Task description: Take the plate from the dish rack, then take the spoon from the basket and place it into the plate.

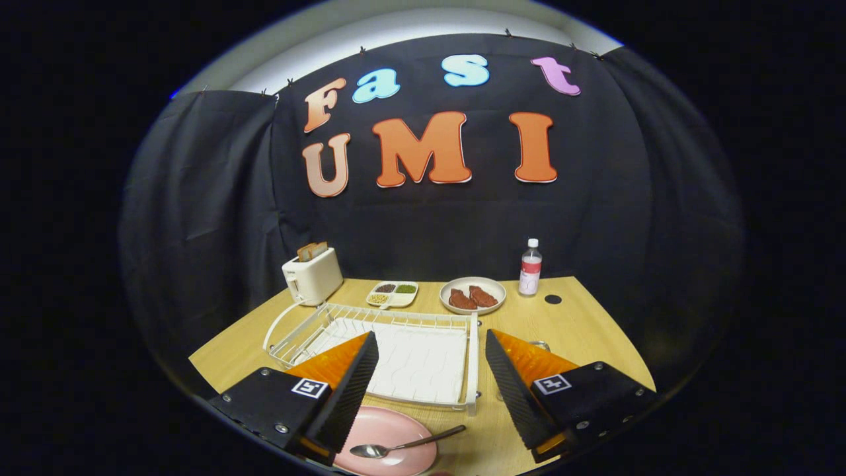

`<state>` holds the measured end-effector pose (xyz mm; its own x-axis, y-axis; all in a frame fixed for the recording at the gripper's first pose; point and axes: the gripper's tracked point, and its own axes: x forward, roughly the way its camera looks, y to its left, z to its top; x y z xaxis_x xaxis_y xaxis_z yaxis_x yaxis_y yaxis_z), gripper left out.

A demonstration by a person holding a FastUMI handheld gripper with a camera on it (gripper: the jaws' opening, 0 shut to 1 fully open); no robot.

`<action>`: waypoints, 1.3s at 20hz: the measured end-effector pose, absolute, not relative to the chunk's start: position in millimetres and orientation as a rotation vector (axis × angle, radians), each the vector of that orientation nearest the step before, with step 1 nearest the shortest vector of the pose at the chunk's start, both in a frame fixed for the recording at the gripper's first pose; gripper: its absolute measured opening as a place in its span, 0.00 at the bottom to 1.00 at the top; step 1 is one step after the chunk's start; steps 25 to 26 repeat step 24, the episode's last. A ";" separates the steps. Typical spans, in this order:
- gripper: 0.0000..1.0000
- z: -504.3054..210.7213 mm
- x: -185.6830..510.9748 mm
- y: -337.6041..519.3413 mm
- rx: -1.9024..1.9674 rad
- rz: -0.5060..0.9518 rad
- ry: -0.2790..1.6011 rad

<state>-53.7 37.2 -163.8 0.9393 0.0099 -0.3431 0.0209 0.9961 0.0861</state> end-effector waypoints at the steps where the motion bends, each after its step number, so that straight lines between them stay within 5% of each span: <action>1: 0.97 -153.5 -51.4 34.6 0.081 -0.010 0.329; 10: 0.97 -70.8 -44.0 10.6 0.050 -0.049 0.145; 26: 0.97 -32.3 -48.0 -2.2 0.039 -0.067 0.067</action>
